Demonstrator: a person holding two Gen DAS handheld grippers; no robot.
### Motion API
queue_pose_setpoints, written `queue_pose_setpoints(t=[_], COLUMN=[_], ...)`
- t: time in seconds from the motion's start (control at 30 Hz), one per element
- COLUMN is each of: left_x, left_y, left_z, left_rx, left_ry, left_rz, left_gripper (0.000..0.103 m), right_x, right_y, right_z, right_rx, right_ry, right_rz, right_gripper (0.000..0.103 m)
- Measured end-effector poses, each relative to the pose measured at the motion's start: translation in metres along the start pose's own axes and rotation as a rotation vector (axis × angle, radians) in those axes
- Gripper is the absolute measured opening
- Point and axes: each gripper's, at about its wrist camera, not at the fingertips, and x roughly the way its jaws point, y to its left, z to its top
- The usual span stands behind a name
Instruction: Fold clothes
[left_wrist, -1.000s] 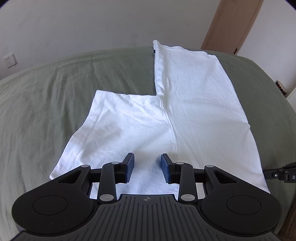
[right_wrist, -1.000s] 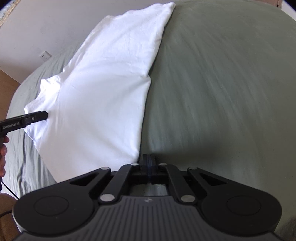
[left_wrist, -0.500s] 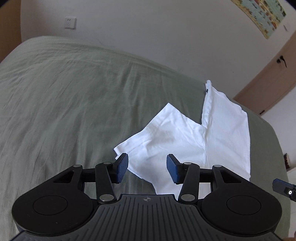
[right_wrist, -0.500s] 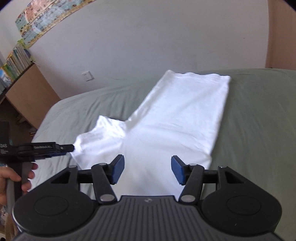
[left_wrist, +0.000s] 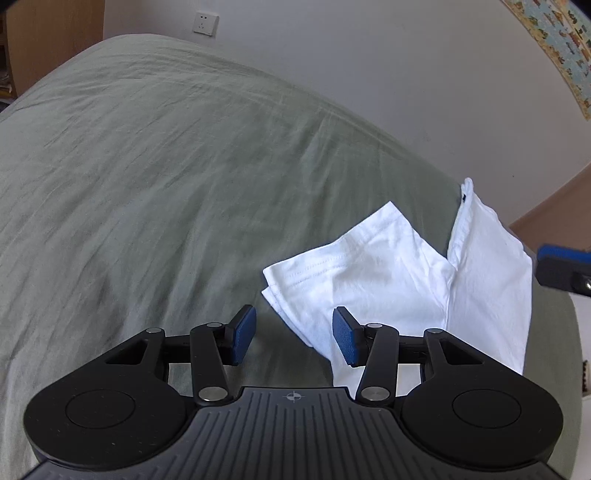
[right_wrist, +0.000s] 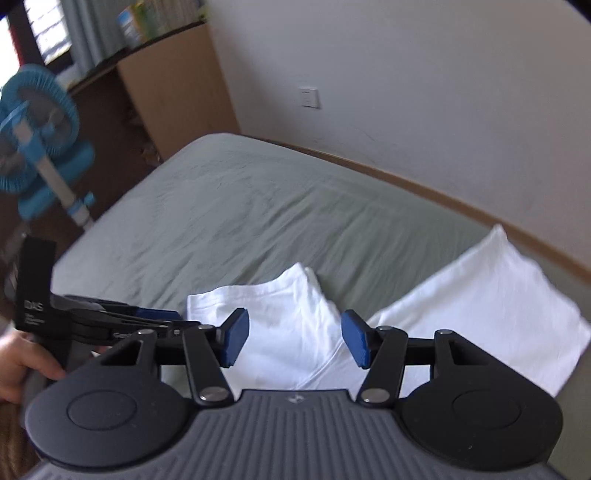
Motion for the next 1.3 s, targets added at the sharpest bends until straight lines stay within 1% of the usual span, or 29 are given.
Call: queue_pose_setpoints(t=[0.07, 0.27, 0.37, 0.47, 0.6, 0.83, 0.93, 1.07, 1.17, 1.3], left_x=[0.001, 0.001, 0.002, 0.004, 0.007, 0.013, 0.015, 0.016, 0.018, 0.014], left_y=[0.002, 0.001, 0.001, 0.003, 0.009, 0.014, 0.015, 0.016, 0.018, 0.023], left_z=[0.001, 0.004, 0.006, 0.008, 0.009, 0.011, 0.012, 0.013, 0.010, 0.005], left_rx=[-0.018, -0.040, -0.047, -0.066, -0.090, -0.128, -0.140, -0.139, -0.131, -0.185], left_ry=[0.002, 0.001, 0.005, 0.004, 0.004, -0.003, -0.001, -0.006, -0.009, 0.003], left_rz=[-0.003, 0.000, -0.005, -0.015, -0.036, -0.065, -0.079, -0.103, -0.120, -0.130], left_gripper=[0.045, 0.045, 0.045, 0.045, 0.045, 0.045, 0.045, 0.046, 0.046, 0.046], right_x=[0.012, 0.040, 0.051, 0.058, 0.068, 0.100, 0.112, 0.129, 0.138, 0.148], right_y=[0.008, 0.027, 0.033, 0.032, 0.020, -0.007, -0.010, -0.011, -0.013, -0.016], right_z=[0.010, 0.023, 0.024, 0.024, 0.029, 0.051, 0.057, 0.062, 0.063, 0.062], right_rx=[-0.100, -0.298, -0.371, -0.408, -0.408, -0.329, -0.313, -0.298, -0.290, -0.277], right_ry=[0.038, 0.167, 0.234, 0.272, 0.290, 0.332, 0.345, 0.373, 0.387, 0.403], right_rz=[0.004, 0.019, 0.040, 0.053, 0.081, 0.133, 0.181, 0.221, 0.237, 0.233], right_gripper=[0.059, 0.059, 0.059, 0.059, 0.059, 0.060, 0.060, 0.060, 0.060, 0.060])
